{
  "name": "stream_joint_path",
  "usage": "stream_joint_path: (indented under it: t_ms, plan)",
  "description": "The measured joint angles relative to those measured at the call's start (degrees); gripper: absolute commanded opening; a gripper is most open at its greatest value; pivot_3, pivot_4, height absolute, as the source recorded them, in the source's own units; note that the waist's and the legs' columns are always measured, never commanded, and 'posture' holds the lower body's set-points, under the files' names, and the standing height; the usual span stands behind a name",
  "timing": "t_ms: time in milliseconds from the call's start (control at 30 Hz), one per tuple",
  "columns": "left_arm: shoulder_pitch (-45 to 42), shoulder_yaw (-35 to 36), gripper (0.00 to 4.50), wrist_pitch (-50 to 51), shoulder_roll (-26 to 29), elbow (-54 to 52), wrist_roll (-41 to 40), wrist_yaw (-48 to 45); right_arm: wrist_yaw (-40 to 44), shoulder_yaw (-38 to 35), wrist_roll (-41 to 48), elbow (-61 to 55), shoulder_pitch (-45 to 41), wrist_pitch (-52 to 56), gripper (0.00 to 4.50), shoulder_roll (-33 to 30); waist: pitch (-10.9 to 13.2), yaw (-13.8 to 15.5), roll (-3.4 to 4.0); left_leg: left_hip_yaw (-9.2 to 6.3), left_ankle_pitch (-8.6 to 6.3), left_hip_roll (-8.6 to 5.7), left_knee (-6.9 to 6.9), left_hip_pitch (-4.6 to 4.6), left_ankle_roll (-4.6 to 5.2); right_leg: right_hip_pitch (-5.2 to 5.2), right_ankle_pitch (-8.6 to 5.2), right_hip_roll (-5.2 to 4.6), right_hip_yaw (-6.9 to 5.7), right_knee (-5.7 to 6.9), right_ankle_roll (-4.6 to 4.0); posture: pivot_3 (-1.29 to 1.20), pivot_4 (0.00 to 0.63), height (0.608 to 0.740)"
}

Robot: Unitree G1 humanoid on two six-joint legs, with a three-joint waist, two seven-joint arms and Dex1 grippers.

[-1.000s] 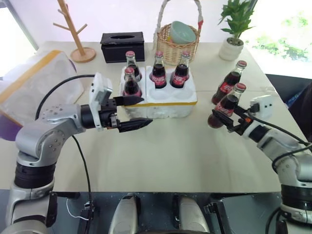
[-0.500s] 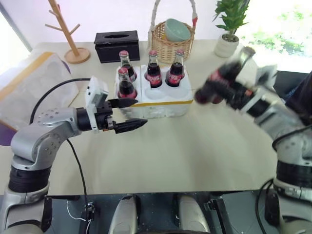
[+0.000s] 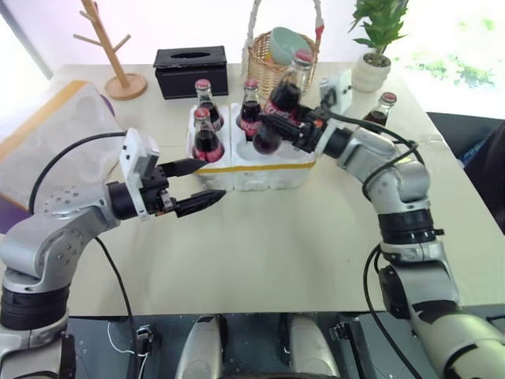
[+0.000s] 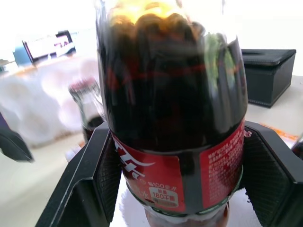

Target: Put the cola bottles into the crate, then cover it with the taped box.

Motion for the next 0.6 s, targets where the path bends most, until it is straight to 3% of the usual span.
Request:
stream_joint_path:
  t_ms: [267,533,600]
  plan:
    - [0.79,0.44,4.50,-0.19,-0.01,-0.85,-0.47,1.48,1.45,1.31,-2.95,3.51,0.07,-1.23,2.83,4.52,0.00,-0.20,0.00,0.00,0.01,0.00,-0.01,-0.04,-0.01,-0.07,0.00,0.01,0.00,0.02,0.00,0.00,0.150,0.736]
    - [0.75,0.38,4.50,-1.29,-0.01,-0.74,-0.36,1.58,4.36,5.24,-9.43,6.17,-1.56,-2.57,2.83,4.84,0.00,-0.15,0.00,0.01,0.01,0.00,-0.01,-0.06,-0.02,-0.10,0.00,0.01,0.00,0.03,0.00,0.00,0.150,0.736]
    - [0.33,0.29,4.50,-1.54,-0.01,-0.51,-0.26,1.58,5.16,7.22,-12.11,7.92,-2.53,-2.75,3.89,4.50,0.00,-0.20,0.00,0.01,0.01,0.00,-0.01,-0.06,-0.02,-0.10,0.00,0.01,0.00,0.03,0.00,0.00,0.150,0.736]
